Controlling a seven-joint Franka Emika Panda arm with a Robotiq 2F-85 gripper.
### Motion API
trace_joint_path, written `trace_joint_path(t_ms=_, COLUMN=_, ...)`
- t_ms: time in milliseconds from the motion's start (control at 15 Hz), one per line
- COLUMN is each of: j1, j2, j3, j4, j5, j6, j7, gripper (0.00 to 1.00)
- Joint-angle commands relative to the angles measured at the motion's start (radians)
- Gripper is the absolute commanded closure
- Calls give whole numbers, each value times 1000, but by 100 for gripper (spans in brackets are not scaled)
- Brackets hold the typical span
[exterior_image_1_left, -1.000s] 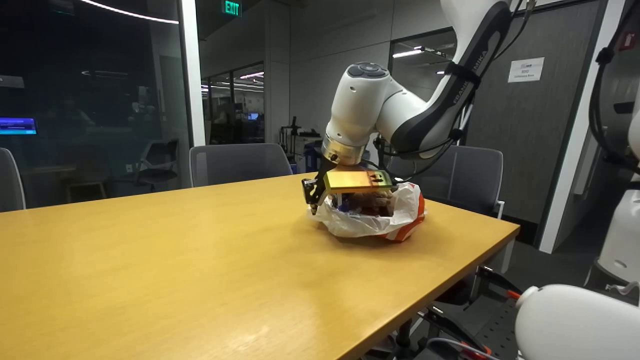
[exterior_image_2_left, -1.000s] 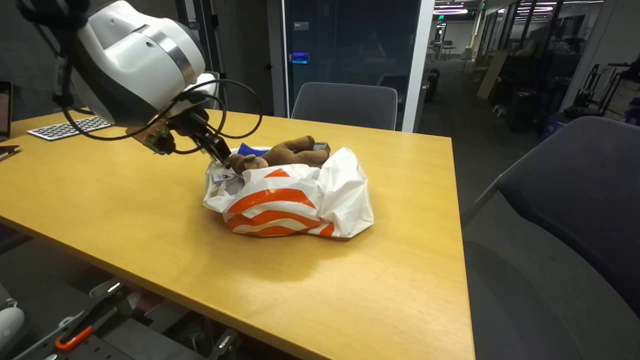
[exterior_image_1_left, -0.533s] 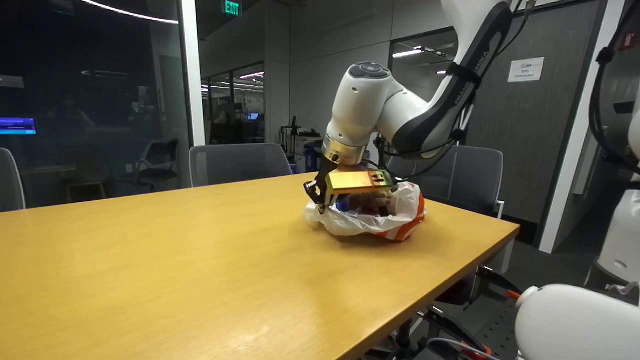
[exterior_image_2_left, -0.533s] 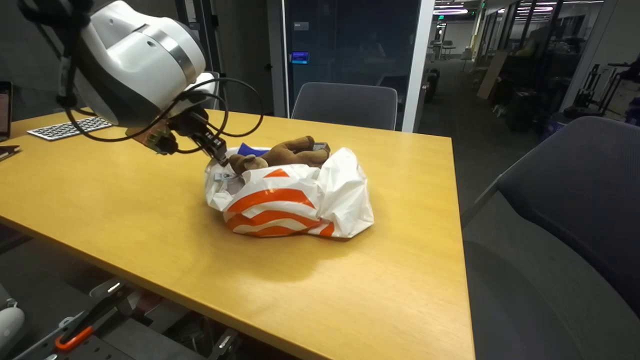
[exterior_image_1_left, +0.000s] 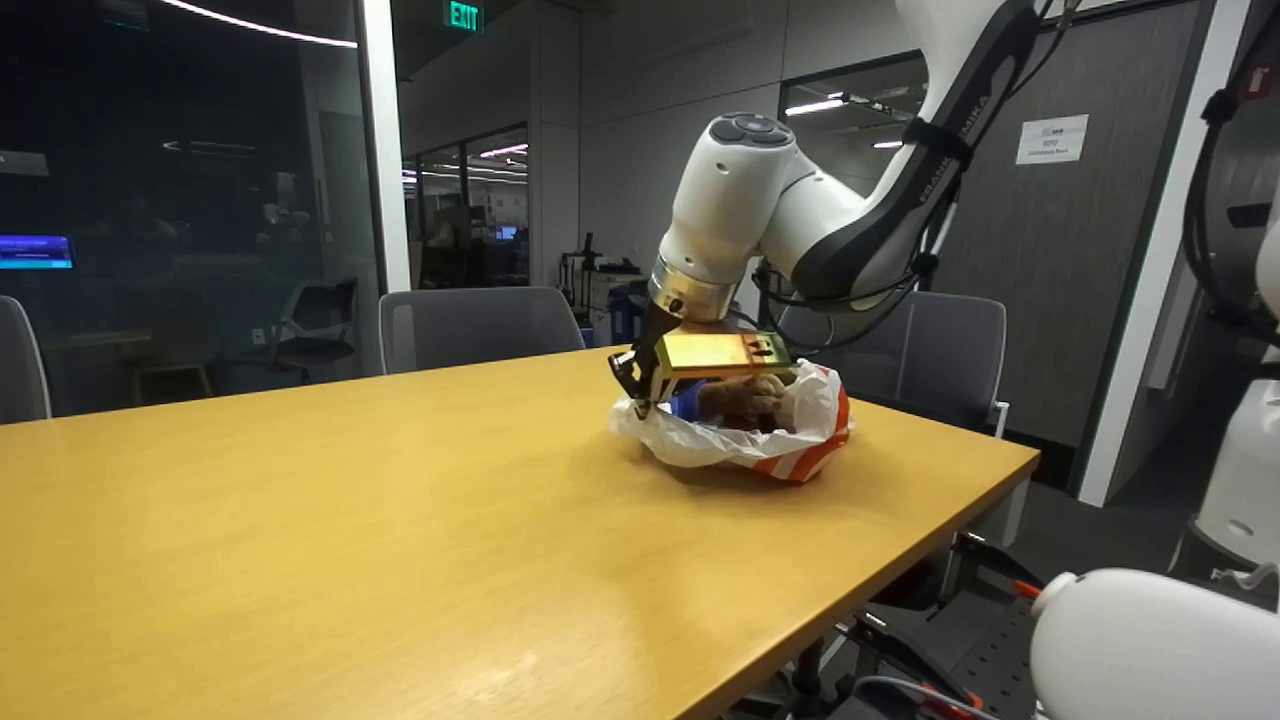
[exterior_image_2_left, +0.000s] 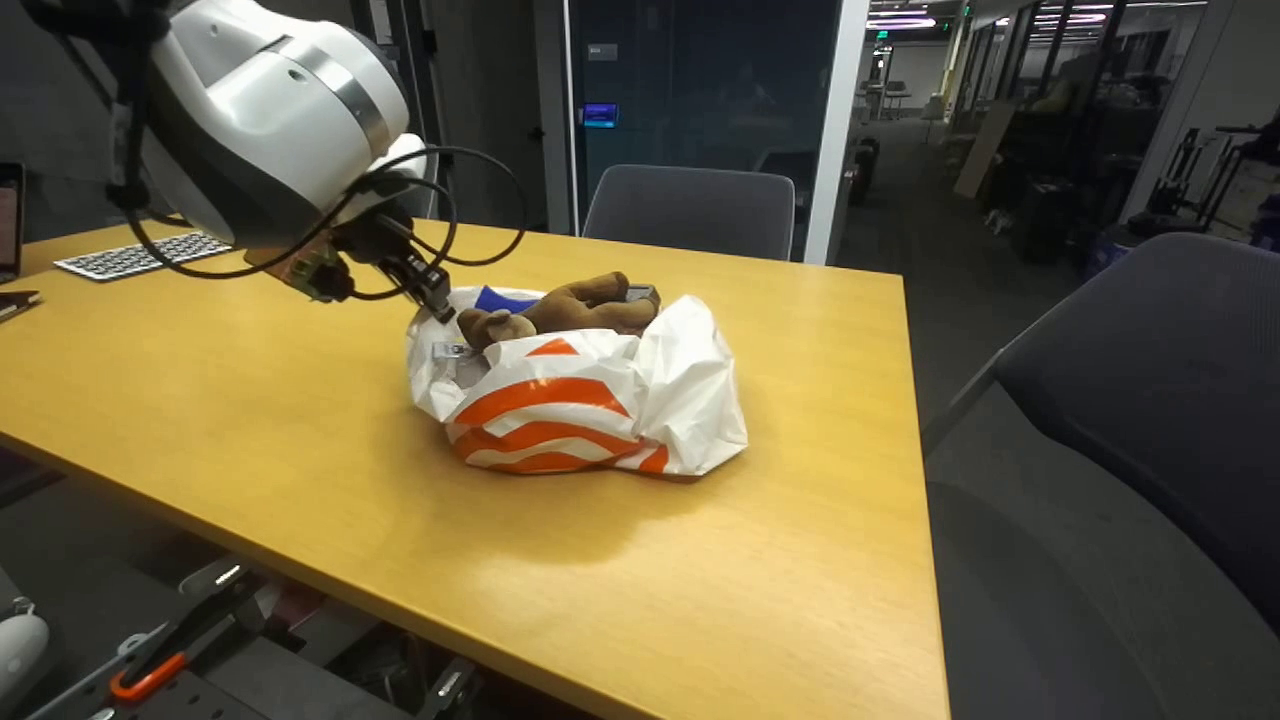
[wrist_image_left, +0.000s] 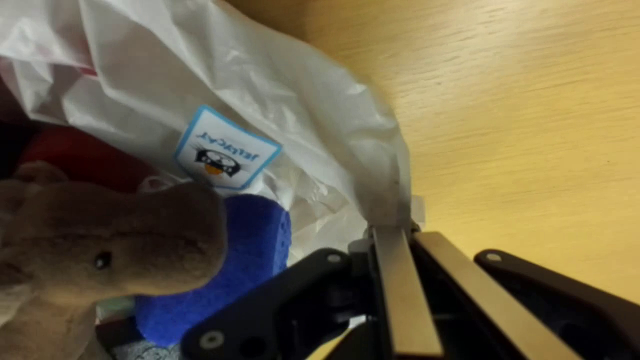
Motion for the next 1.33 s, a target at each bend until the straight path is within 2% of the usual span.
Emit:
trace_joint_path(t_ms=0, j1=16, j2=-226, j3=20, j4=-113, j5=-59, j6=35, j7=87, gripper=98)
trace_joint_path(t_ms=333, j1=52, j2=-485, j3=51, j4=-207, j5=-204, j6=-6, j7=283, gripper=98)
trace_joint_path(t_ms=533, j1=70, j2=-640, j3=73, j4=-274, j5=-213, j6=-54, j7=351, gripper=98)
trace_joint_path(t_ms=733, j1=101, j2=-776, j3=101, j4=-333, j5=-185, j6=-126, j7=360, gripper=98)
trace_joint_path(t_ms=800, j1=96, j2=-737, j3=120, j4=-276, j5=-209, j6=-178, j7=378, gripper=98)
trace_joint_path(t_ms=933, j1=108, j2=-798, j3=137, j4=-285, j5=-196, j6=-242, j7=381, gripper=98)
trace_joint_path(t_ms=1067, j1=111, j2=-808, j3=146, j4=-281, j5=-208, j6=-273, j7=382, gripper=98)
trace_joint_path(t_ms=1267, j1=100, j2=-753, j3=105, j4=-282, j5=-225, j6=-197, j7=369, gripper=98)
